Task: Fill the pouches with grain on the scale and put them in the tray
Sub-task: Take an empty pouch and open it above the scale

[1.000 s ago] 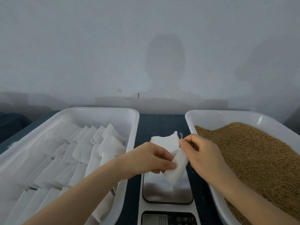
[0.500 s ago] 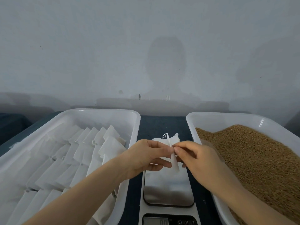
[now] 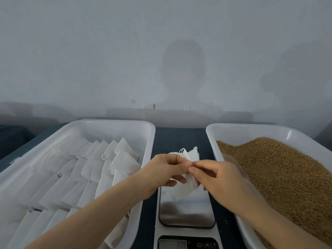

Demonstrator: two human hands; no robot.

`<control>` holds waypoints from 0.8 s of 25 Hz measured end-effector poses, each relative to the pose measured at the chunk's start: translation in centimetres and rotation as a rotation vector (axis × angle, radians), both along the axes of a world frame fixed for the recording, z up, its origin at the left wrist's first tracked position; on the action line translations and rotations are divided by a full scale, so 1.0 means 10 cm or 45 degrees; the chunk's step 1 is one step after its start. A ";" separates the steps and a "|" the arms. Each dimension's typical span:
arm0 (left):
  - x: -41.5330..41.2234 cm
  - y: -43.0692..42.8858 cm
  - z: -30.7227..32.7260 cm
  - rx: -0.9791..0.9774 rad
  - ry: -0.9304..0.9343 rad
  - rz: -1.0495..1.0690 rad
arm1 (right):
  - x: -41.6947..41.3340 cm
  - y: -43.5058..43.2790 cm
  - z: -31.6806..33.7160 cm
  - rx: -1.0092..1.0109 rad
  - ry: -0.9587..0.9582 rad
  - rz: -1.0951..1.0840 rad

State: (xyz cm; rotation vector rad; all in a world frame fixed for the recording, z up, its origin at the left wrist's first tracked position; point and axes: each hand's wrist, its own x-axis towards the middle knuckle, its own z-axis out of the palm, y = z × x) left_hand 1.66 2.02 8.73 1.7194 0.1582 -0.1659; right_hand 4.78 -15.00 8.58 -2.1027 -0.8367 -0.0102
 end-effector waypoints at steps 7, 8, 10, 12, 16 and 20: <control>0.04 0.00 -0.05 -0.086 0.059 0.051 | 0.00 0.00 -0.04 0.008 -0.023 -0.017; 0.05 0.00 -0.07 -0.118 0.057 0.087 | 0.00 -0.01 -0.04 0.005 -0.031 -0.028; 0.07 0.02 -0.10 -0.167 0.029 0.127 | 0.01 -0.01 -0.04 0.009 -0.047 -0.044; 0.09 0.04 -0.12 -0.185 0.015 0.131 | 0.01 0.00 -0.04 0.013 -0.054 -0.045; 0.10 0.06 -0.16 -0.253 -0.017 0.139 | 0.02 0.02 -0.06 0.016 0.000 0.025; 0.10 0.08 -0.19 -0.300 -0.057 0.114 | 0.02 0.04 -0.06 0.038 -0.012 0.057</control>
